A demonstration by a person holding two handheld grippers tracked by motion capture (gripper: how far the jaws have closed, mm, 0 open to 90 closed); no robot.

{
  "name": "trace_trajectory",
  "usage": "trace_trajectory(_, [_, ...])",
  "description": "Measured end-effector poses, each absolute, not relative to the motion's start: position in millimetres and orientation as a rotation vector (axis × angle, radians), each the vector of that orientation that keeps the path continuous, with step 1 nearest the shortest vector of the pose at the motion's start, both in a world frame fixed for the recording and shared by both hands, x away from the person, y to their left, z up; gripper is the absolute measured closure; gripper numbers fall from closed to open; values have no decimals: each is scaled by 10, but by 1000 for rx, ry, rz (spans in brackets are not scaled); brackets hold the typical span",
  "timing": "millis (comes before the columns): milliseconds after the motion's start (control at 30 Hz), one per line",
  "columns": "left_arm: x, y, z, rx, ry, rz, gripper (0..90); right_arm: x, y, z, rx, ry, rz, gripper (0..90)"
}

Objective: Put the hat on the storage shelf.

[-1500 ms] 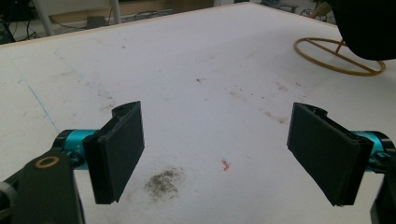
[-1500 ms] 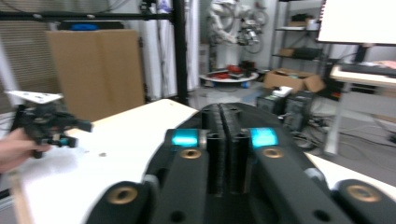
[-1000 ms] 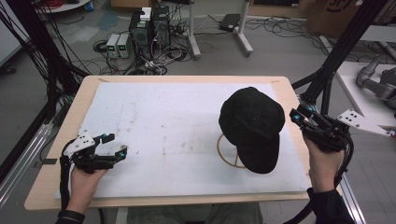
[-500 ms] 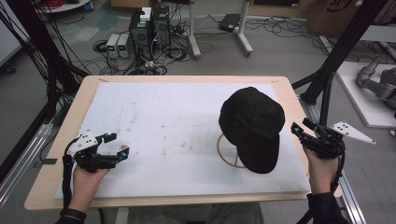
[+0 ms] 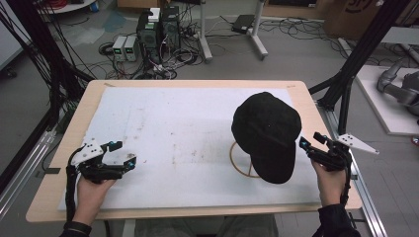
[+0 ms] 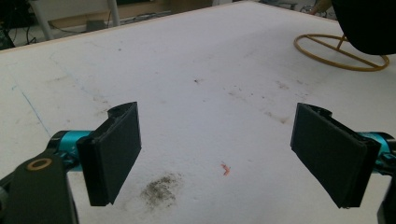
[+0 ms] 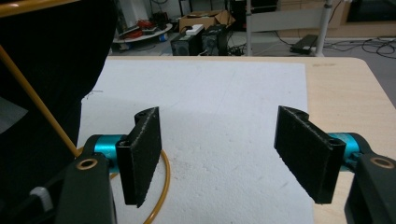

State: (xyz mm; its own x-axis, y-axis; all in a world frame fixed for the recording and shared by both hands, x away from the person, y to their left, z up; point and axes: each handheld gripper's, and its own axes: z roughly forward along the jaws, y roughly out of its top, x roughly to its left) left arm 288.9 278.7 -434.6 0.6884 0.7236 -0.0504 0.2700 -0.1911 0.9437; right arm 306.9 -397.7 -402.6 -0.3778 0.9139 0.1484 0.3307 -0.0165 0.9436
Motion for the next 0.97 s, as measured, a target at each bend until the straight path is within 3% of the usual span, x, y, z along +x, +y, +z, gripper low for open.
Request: trace_trajectory(967, [2861, 2843, -4344, 1752, 806, 512, 162, 3103, -3917, -4037, 1295, 1742, 1392, 304])
